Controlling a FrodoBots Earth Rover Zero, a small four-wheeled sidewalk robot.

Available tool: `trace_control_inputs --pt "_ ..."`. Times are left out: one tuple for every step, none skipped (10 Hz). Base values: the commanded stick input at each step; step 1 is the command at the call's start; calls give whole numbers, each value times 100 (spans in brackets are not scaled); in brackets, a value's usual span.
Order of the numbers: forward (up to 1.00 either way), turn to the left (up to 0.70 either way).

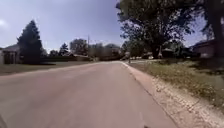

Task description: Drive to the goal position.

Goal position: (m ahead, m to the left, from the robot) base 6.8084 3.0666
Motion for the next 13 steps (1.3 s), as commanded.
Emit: trace_control_inputs --pt "70 0" --pt "70 0" --pt "70 0" --pt "70 0" --pt "70 0" --pt "70 0" --pt "70 0" --pt "70 0" --pt "70 0" --pt "70 0" --pt "70 0" --pt "70 0" --pt "70 0"
